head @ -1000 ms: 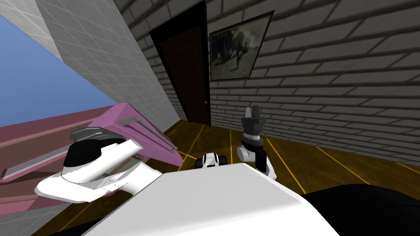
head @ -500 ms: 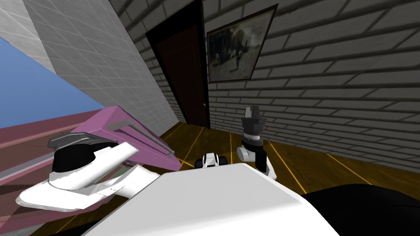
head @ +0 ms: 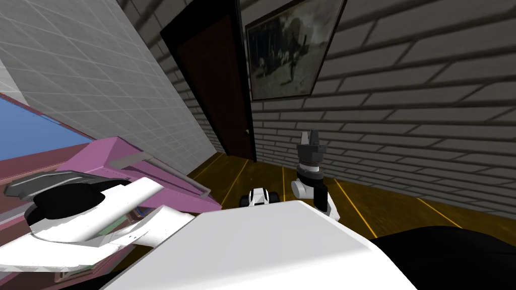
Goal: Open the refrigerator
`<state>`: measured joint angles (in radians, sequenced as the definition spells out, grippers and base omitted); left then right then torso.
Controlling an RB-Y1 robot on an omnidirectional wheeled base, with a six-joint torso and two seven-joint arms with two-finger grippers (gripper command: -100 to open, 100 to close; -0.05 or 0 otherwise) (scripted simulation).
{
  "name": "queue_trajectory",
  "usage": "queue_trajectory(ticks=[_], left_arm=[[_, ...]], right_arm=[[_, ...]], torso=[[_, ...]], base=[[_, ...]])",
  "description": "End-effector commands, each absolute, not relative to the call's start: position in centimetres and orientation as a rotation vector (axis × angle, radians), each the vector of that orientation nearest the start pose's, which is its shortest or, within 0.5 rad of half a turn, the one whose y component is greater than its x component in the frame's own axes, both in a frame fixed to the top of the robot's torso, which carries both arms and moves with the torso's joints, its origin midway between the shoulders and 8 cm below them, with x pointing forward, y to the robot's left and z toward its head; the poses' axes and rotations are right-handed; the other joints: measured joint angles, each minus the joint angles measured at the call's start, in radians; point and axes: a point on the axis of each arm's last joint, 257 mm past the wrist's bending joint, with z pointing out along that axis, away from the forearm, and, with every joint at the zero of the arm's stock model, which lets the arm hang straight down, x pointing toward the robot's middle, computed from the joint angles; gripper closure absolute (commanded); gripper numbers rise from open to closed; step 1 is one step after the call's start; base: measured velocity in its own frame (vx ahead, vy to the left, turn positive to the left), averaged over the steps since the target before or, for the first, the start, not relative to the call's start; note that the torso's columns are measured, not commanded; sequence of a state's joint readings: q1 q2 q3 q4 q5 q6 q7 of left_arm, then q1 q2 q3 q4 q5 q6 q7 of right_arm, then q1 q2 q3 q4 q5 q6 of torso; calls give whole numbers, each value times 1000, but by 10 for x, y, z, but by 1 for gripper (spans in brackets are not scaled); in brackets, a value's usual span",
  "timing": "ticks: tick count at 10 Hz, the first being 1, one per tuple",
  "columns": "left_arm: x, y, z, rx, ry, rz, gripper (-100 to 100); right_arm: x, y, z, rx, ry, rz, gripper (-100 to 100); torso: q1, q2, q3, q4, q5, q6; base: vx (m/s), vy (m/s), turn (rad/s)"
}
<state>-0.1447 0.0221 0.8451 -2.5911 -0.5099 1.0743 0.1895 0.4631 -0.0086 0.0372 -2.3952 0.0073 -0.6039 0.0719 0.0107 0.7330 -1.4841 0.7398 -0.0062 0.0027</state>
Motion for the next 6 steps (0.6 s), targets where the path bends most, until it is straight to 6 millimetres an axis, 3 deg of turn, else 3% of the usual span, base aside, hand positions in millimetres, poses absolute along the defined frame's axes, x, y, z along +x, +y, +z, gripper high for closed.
queue_trajectory(ticks=[1, 6], left_arm=[[198, 609, 60, -1459, 132, -253, 100], [172, 616, 64, -1451, 71, -194, 100]], right_arm=[[299, -253, 101, 427, 455, 1329, 0], [299, -253, 101, 427, 456, 1329, 0]], torso=[[1, -3, -2, -1, 0, -1], [-9, 2, 6, -2, 5, -3]], base=[[287, -134, 5], [236, -114, 0]])
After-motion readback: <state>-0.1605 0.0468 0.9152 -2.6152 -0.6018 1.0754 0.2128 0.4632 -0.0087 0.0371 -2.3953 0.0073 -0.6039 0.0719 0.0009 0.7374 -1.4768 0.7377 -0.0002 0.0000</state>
